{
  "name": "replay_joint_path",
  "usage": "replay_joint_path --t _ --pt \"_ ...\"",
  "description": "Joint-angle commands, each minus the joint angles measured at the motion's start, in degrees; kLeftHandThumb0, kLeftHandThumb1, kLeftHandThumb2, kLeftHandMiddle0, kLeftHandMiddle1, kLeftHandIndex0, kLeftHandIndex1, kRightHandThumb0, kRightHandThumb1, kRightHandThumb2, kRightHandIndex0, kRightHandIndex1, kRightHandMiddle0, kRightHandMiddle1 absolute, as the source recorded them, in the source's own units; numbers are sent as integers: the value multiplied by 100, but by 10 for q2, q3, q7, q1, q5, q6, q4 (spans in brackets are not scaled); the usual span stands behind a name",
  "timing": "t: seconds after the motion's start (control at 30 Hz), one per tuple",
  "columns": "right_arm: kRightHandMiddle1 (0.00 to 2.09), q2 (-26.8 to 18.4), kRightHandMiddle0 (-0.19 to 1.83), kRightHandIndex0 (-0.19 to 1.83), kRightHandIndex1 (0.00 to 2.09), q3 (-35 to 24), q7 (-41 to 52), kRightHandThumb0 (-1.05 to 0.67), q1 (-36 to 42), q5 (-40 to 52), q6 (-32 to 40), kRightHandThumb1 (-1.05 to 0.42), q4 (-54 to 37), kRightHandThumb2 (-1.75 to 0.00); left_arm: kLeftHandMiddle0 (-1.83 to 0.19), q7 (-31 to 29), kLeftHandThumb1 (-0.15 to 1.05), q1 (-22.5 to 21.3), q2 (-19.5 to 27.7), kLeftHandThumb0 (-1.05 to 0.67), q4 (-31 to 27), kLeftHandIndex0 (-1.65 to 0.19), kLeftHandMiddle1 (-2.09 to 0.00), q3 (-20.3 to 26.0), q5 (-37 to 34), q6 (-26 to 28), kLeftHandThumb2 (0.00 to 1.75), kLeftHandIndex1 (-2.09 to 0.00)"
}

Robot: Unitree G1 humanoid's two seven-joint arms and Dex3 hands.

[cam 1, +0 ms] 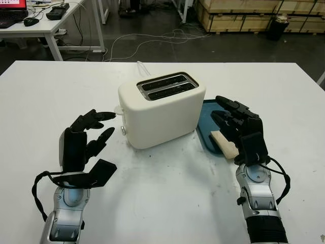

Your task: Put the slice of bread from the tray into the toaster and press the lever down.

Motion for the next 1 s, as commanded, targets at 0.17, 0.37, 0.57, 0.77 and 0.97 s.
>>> replay_joint_path --t 0.17,0.37,0.57,0.77,0.97 --pt "1 -2 91 62 73 -2 -1 -41 -7 3 -13 -85 -5 0 -48 14 92 -13 -2 -27 4 -66 -145 2 9 -3 1 -66" --pt "1 -1 91 61 73 -1 6 -43 -5 7 -10 -85 -10 0 -48 13 91 -10 -5 -28 -5 -63 -145 6 4 7 0 -71" --pt "0 -45 86 66 58 -11 39 -46 20 -8 -57 -83 -32 0 -46 14 92 -11 -3 -28 -1 -61 -141 7 6 2 0 -70" --pt "0 -155 79 71 34 -34 38 -42 58 -91 -168 -82 -31 0 -46 11 92 -15 -4 -27 -4 -61 -135 8 1 5 1 -70" --pt "0 -253 72 64 28 -53 28 -43 102 -182 -229 -81 -39 0 -47 20 92 -19 -4 -27 -1 -61 -133 14 1 -3 2 -69"
